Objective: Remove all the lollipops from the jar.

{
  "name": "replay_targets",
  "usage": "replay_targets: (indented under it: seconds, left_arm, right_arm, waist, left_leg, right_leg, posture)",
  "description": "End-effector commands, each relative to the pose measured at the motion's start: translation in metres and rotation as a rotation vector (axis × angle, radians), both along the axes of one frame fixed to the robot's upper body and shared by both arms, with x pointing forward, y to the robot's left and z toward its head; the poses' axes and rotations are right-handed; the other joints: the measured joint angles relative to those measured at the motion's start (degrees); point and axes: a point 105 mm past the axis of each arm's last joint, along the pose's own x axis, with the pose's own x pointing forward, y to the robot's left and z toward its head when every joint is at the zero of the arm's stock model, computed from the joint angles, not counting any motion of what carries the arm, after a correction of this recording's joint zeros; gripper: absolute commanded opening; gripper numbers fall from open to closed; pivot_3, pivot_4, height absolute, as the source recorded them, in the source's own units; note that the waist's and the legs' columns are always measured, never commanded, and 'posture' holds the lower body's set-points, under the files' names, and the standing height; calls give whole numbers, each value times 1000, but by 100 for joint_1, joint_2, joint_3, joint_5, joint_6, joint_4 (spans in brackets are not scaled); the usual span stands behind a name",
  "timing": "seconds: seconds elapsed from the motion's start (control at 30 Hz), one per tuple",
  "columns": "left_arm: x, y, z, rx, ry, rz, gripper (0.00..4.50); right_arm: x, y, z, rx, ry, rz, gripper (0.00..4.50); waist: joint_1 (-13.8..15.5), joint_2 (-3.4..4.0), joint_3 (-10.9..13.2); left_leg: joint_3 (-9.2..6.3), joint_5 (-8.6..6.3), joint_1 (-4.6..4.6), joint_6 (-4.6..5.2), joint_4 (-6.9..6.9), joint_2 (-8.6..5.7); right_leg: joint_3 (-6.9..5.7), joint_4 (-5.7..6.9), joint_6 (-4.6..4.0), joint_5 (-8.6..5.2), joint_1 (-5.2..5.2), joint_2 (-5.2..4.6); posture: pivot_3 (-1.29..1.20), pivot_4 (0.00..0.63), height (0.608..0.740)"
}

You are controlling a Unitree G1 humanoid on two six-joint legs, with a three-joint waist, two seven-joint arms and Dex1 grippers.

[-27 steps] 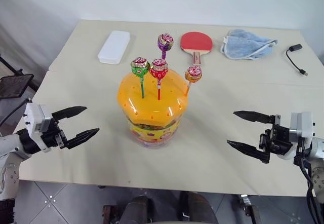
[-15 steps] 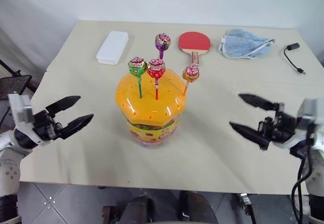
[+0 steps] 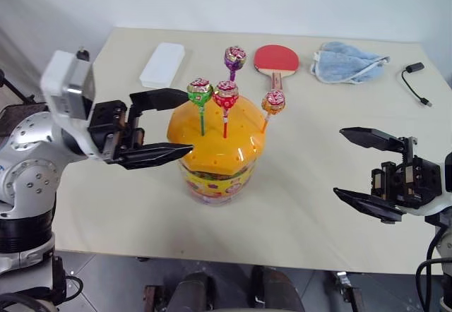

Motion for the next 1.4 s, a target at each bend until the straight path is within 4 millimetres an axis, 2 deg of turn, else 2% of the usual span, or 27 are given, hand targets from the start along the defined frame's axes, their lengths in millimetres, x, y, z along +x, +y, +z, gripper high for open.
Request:
replay_targets:
  seconds: [0.03,0.13,0.23,0.63,0.67,0.77,0.8,0.93,0.97,1.0,1.07,1.13,1.17,1.23,1.27,1.33,1.4]
  left_arm:
    - [3,-11,4,-14,-20,-2,4500]
    - [-3,-16,3,-20,2,-63,4500]
    - [-4,-13,2,-11,27,-77,3929]
    - [0,-20,1,-25,22,-102,192]
    - [0,-20,2,-31,16,-97,12]
    - [-7,-8,37,-267,52,-163,12]
    - [-10,-3,42,-292,64,-181,12]
    - [-8,23,40,-283,126,-121,12]
    - [-2,35,41,-315,139,-63,12]
    - [11,57,40,-355,158,64,12]
    - [31,100,22,-362,222,307,12]
    - [46,131,-14,-242,339,559,12]
    - [48,145,-36,-158,416,656,12]
    - [39,178,-85,-6,591,870,12]
    - [32,190,-104,52,655,947,12]
    - [15,204,-137,150,750,1045,12]
    - [1,207,-159,205,816,1082,12]
  right_arm:
    - [-7,-10,0,-20,-46,-12,4470]
    - [-9,-16,-5,-21,-44,-40,4470]
    - [-8,-24,-10,-12,-43,-93,4500]
    - [-7,-37,-19,4,-28,-171,4500]
    - [-7,-38,-19,5,-27,-172,4500]
    - [-7,-37,-20,20,-16,-167,4500]
    - [-7,-37,-20,24,-13,-164,4500]
    - [-7,-35,-19,35,-11,-157,4500]
    - [-7,-34,-19,37,-12,-156,4500]
    - [-6,-32,-18,41,-14,-147,4500]
    - [-5,-28,-17,47,-17,-130,4500]
    - [-5,-24,-17,47,-20,-113,4500]
    - [-5,-22,-17,47,-22,-107,4500]
    - [-3,-19,-18,38,-25,-92,4500]
    - [-2,-18,-19,32,-26,-87,4500]
    - [1,-18,-21,23,-23,-82,4500]
    - [5,-17,-23,18,-15,-81,4500]
  waist:
    - [33,-1,0]
    - [52,-2,1]
    - [54,-3,2]
    - [51,-3,1]
    - [51,-3,1]
    - [58,-7,4]
    - [49,-9,5]
    - [16,-7,4]
    - [17,-5,3]
    - [20,-4,2]
    - [-2,-2,1]
    - [-22,-3,1]
    - [-28,-2,1]
    - [-30,-4,2]
    - [-35,-3,2]
    - [-28,-8,4]
    - [29,-15,5]
  left_leg:
    - [-2,0,-2,0,2,1]
    - [-2,1,-4,1,8,1]
    - [-4,2,-3,3,10,-2]
    - [-5,2,-2,3,12,-3]
    - [-5,2,-2,3,12,-2]
    - [-8,2,-4,4,15,-3]
    - [-10,2,-5,4,17,-3]
    - [-11,3,1,2,12,0]
    - [-10,3,2,2,12,0]
    - [-8,3,4,2,12,-1]
    - [-7,4,8,1,13,0]
    - [-1,4,14,0,8,1]
    - [-1,3,14,-1,6,2]
    - [0,2,10,-2,-2,-1]
    - [-1,1,8,-2,-3,-1]
    - [-2,-2,7,-3,-15,-4]
    - [-10,-3,2,-5,-16,-3]
  right_leg:
    - [0,0,0,0,0,3]
    - [2,0,1,0,4,2]
    - [1,0,2,1,6,-2]
    - [1,1,2,1,8,-1]
    - [1,1,2,1,8,-1]
    - [0,0,3,1,8,-3]
    - [1,1,3,2,8,-6]
    - [1,4,1,1,7,-8]
    - [1,5,1,0,7,-2]
    - [2,7,1,0,7,-1]
    - [6,10,1,0,7,2]
    - [9,12,-1,-1,7,7]
    - [9,11,-1,-2,6,8]
    - [10,6,-1,-2,1,5]
    - [12,4,-1,-2,-2,3]
    - [14,-1,-1,-2,-4,-14]
    - [13,-6,-1,-2,-5,-33]
  posture:
    - [0,150,740]
    - [0,150,740]
    - [0,150,740]
    - [0,150,740]
    - [0,150,740]
    - [0,150,740]
    - [0,150,740]
    - [0,150,740]
    - [0,150,740]
    - [0,150,740]
    - [0,150,740]
    - [0,150,740]
    - [0,150,740]
    - [0,150,740]
    - [0,150,740]
    - [0,150,740]
    - [0,150,740]
